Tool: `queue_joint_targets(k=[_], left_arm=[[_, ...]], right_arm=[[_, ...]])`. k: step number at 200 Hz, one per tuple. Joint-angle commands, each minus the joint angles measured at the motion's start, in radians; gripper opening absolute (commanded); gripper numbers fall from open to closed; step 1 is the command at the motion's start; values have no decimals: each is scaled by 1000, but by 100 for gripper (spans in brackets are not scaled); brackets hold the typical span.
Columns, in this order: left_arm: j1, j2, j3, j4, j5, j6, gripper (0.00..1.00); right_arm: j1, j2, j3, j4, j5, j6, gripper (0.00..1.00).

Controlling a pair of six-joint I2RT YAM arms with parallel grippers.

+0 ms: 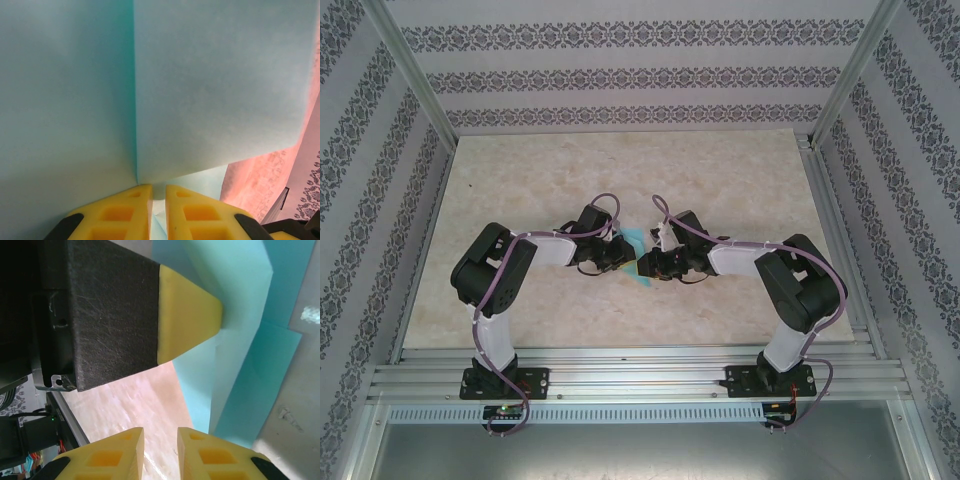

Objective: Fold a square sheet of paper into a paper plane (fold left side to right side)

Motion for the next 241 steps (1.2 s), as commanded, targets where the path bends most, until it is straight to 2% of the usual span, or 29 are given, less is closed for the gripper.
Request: queue_joint_targets(k=[1,241], left_arm=[[-15,67,-20,-96,-95,35,17],[-13,82,-10,-109,-99,41,17]], right_arm=[[2,23,1,20,0,-13,24],[2,80,45,-90,43,-92,23]])
